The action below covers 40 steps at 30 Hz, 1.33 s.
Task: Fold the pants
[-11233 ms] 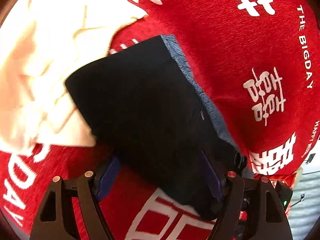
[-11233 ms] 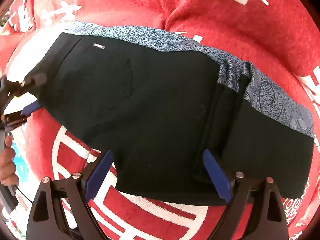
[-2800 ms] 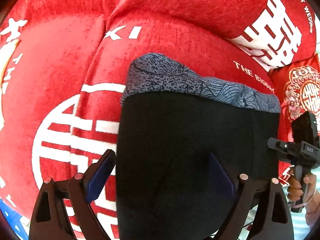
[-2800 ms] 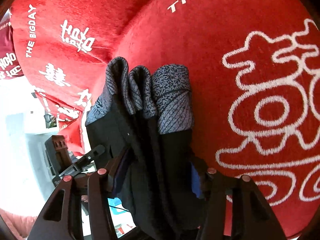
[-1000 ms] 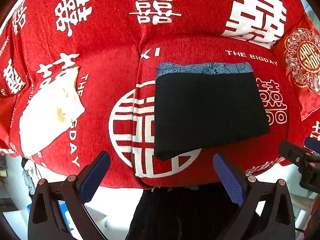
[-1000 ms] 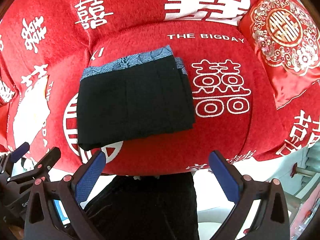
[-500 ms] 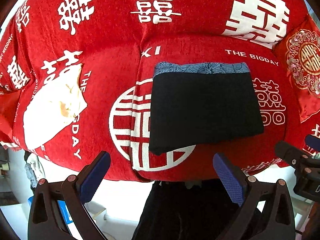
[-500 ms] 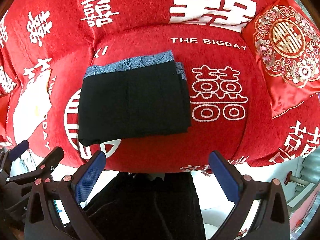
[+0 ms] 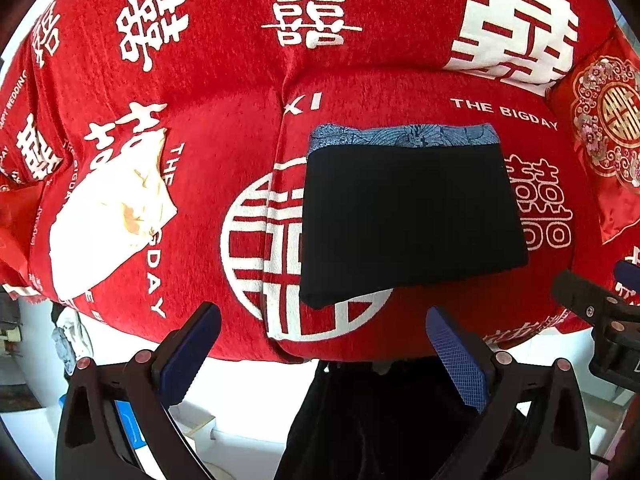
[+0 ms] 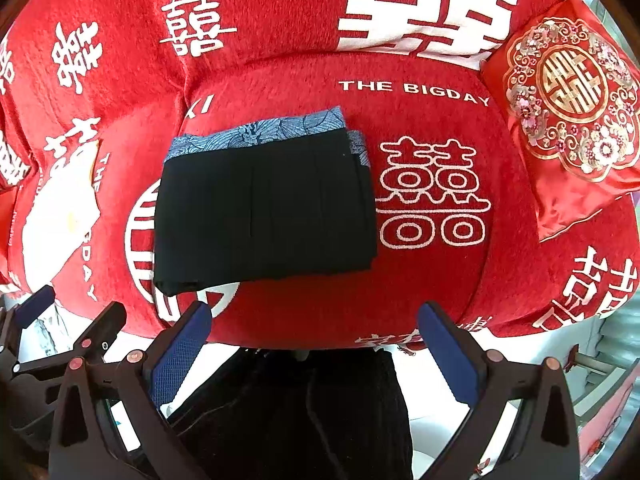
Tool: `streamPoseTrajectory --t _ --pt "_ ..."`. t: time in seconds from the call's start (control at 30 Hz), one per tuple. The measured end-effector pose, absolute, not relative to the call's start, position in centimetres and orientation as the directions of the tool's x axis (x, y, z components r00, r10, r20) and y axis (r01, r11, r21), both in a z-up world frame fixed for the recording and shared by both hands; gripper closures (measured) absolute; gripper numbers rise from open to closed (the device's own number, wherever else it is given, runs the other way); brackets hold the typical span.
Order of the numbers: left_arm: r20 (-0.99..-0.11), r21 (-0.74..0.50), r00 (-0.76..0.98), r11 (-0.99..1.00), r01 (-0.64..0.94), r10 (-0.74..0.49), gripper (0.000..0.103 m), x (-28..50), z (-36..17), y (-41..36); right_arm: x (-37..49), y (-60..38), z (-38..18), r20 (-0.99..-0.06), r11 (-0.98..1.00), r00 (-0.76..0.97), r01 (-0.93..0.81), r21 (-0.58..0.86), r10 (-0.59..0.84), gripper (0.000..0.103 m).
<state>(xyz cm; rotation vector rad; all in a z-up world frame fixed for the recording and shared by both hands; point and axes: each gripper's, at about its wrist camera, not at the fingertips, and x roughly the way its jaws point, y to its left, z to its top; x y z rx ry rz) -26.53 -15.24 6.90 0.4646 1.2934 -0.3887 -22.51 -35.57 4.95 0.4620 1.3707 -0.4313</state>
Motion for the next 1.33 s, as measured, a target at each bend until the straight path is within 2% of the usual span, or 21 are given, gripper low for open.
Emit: streamPoseTrajectory --t 1.33 --pt "-0.971 0.107 0.234 0.818 0.565 -0.035 0.0 -26.8 7.0 -15.8 -21.7 -34.6 4.8 -0.989 0.863 0.135 0.505 0.016 -0.061 0.0"
